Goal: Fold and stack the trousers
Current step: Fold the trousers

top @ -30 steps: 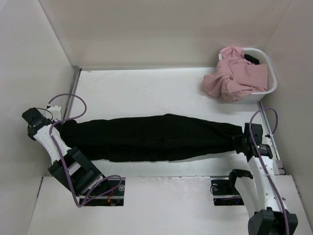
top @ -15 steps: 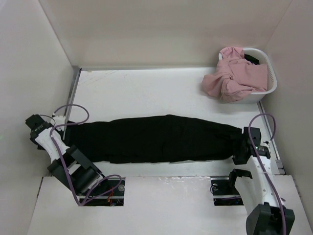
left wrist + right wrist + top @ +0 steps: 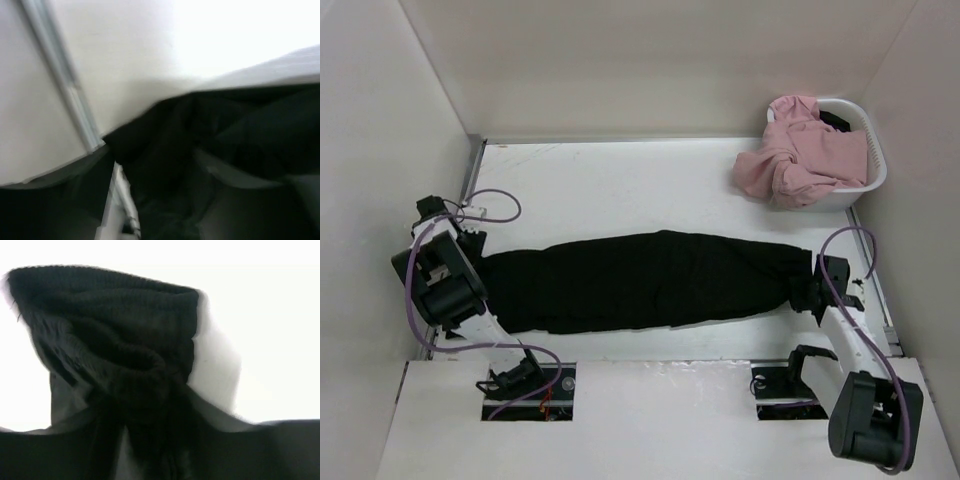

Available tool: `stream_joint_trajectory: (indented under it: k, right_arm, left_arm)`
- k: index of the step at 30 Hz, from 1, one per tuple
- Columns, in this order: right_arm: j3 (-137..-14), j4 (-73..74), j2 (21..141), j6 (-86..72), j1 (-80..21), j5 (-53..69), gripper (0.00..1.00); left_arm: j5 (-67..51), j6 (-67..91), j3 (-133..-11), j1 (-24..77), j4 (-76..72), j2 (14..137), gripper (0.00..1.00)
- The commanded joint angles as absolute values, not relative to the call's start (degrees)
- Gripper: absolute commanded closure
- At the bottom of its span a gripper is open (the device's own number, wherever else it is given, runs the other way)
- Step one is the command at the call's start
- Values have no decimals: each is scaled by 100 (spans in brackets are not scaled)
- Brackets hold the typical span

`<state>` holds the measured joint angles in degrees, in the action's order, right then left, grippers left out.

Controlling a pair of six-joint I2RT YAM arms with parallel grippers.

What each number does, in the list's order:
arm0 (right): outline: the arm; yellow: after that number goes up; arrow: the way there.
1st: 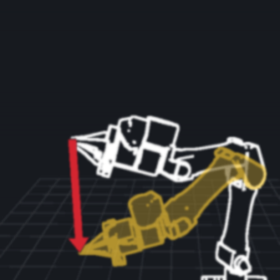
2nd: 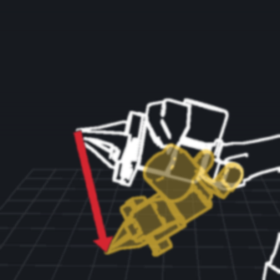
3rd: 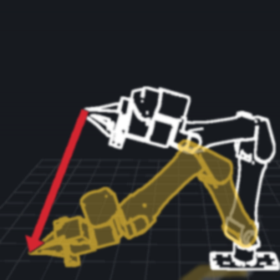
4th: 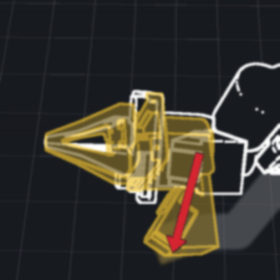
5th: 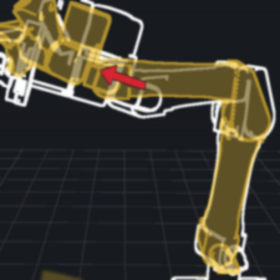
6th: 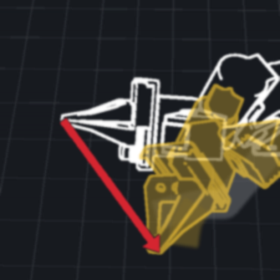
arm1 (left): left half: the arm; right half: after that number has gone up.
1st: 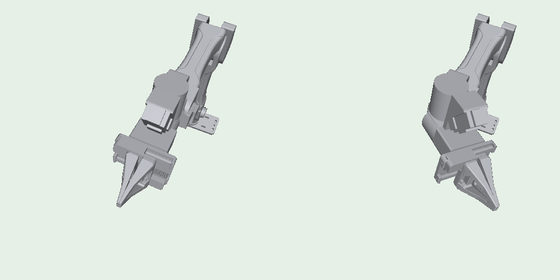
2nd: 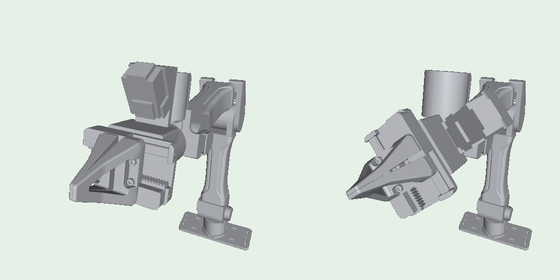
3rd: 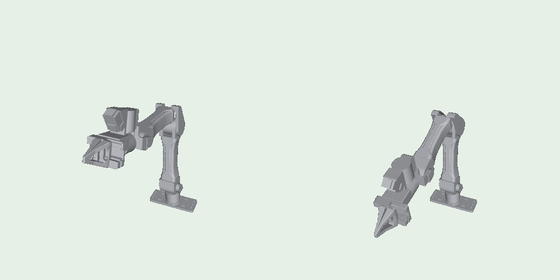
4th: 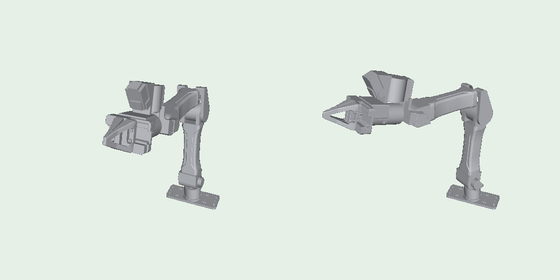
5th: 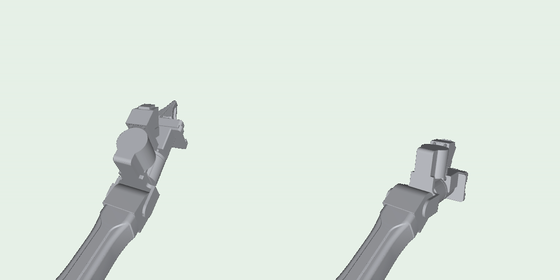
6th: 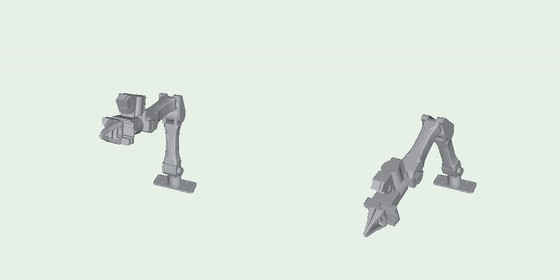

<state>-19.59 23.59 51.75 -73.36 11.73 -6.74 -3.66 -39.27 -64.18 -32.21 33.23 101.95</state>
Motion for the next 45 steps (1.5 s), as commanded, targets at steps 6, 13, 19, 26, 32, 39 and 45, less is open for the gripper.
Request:
stream_joint_trajectory:
  k: [6, 13, 19, 26, 32, 39, 45]
  right_arm:
    - [-1783, 1767, 5397, -6813, 1604, -922, 100]
    - [-2881, 1846, 4834, -5364, 1692, -1880, 100]
    - [-4094, 1837, 4816, -3553, 229, -2688, 100]
    - [-5551, 1714, 6815, -2312, -4614, -5156, 100]
    - [-7783, 2108, 9542, -2872, -5444, -5371, 100]
    - [-9359, 2409, 10766, -3121, -6129, -4835, 100]
    - [-9370, 1847, 10898, -2462, -6587, -4597, 99]
  left_arm:
    - [0, -3841, -6740, -3108, 2496, 10590, 75]
    - [0, -3771, -7294, -2309, 2452, 10819, 77]
    - [53, -3578, -7488, -1842, 2496, 10942, 74]
    - [44, -3446, -7348, -1841, 2558, 11021, 74]
    - [0, -3366, -7242, -1947, 2575, 10969, 74]
    - [0, -3340, -7242, -1982, 2558, 11004, 74]
    - [0, -3296, -7260, -1965, 2566, 11083, 74]
